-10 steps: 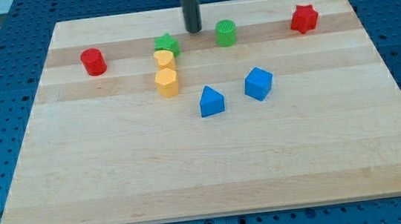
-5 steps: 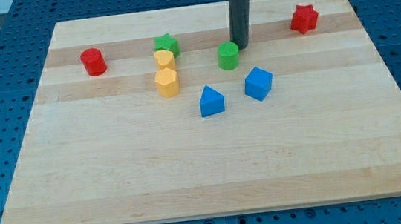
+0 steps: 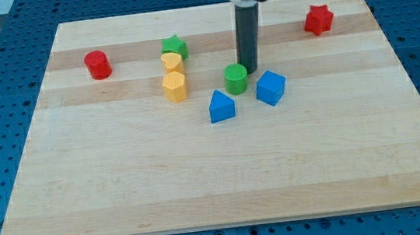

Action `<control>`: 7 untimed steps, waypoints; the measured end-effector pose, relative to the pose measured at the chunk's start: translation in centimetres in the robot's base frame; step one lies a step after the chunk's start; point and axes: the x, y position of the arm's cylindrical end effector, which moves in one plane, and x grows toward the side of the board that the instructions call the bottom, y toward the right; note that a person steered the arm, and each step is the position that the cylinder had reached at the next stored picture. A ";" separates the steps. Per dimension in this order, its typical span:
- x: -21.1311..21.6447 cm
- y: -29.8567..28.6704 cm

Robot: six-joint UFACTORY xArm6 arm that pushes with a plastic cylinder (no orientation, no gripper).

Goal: Move the green circle towards the right side of the blue triangle

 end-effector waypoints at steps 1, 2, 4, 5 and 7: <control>1.7 0.1; 0.4 0.0; -1.0 -3.3; 1.1 -3.3; 3.3 -3.0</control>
